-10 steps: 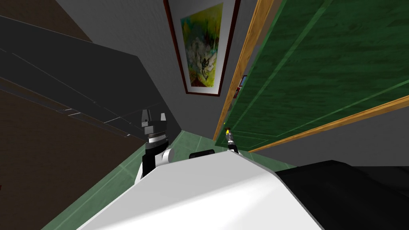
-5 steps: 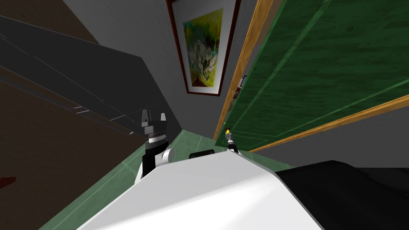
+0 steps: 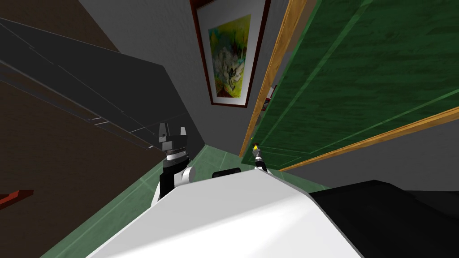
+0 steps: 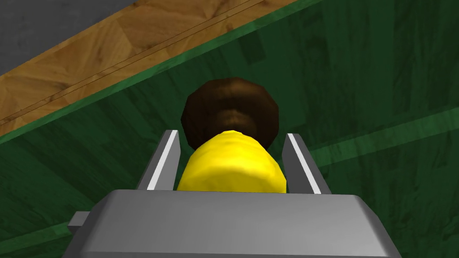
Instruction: Pull the door open
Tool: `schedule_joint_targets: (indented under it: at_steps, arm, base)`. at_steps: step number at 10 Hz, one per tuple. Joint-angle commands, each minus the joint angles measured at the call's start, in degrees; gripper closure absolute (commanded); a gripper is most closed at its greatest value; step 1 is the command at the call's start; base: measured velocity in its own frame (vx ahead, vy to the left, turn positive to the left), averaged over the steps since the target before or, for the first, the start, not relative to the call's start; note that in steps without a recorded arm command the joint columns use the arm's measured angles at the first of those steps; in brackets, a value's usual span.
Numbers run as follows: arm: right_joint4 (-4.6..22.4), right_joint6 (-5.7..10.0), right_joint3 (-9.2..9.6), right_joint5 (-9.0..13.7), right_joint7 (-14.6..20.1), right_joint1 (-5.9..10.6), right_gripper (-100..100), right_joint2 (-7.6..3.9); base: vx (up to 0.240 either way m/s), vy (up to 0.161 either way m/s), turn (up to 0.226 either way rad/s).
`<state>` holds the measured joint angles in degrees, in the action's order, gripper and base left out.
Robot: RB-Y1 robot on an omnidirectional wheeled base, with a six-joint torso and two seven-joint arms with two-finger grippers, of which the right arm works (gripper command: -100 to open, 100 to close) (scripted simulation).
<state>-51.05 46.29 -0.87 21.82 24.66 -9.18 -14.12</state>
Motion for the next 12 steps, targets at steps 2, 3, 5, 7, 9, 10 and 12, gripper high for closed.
schedule_joint_targets:
  at_steps: [2,3,5,7,9,10,12]
  arm:
    - [0.26,-0.04,0.37,0.6,3.95,0.19,100,0.03]
    - [0.35,-0.05,0.57,0.97,5.38,0.34,100,-0.02]
    - [0.45,-0.06,0.76,1.35,8.36,0.5,100,-0.08]
    - [0.55,-0.08,0.96,1.73,11.0,0.66,100,-0.14]
    - [0.65,-0.09,1.15,2.1,13.48,0.81,100,-0.2]
    - [0.74,-0.1,1.33,2.45,15.42,0.96,100,-0.25]
    - [0.83,-0.11,1.51,2.79,18.1,1.1,100,-0.31]
  base:
    - [-0.03,-0.005,0.021]
    - [-0.053,-0.013,0.056]
    - [-0.038,-0.006,0.024]
    - [-0.031,-0.002,0.021]
    - [-0.04,-0.009,0.034]
    - [-0.042,-0.004,0.031]
    - [-0.027,-0.005,0.019]
